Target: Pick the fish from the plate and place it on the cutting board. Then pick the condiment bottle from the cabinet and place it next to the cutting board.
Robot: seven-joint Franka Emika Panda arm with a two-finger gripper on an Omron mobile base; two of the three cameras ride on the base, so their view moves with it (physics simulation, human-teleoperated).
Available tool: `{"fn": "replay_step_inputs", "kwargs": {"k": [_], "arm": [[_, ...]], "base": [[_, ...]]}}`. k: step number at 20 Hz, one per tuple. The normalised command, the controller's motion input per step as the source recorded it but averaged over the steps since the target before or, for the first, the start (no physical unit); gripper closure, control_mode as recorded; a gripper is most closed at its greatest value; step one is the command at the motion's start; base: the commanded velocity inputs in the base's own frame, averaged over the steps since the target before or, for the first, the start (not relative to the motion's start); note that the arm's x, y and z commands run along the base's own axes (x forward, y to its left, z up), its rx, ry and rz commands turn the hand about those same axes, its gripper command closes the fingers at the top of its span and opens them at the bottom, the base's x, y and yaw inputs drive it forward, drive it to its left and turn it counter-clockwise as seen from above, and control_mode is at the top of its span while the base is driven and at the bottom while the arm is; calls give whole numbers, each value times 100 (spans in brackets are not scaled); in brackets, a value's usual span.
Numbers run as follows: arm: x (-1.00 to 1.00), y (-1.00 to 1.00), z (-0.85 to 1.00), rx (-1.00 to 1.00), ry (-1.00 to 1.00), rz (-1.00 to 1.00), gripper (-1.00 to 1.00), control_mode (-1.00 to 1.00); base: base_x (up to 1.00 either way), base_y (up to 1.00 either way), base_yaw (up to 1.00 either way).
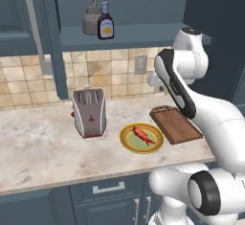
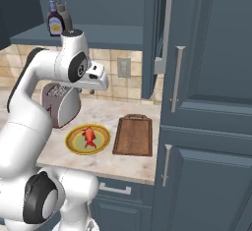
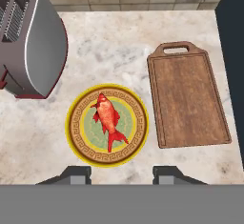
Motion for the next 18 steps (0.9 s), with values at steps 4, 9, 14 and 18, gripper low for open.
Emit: {"fn": "replay_step_inputs", "kwargs": {"k": [4, 9, 14, 18], "arm": [[0, 1, -5, 0, 0, 1, -100, -100], [-1, 2, -22, 0, 0, 5, -100, -100], [0, 4, -27, 0, 0, 7, -100, -100], [0, 9, -24, 0, 0, 8, -100, -100]], "base": [[0, 0, 0], [0, 0, 0], [0, 0, 0], [0, 0, 0]]}}
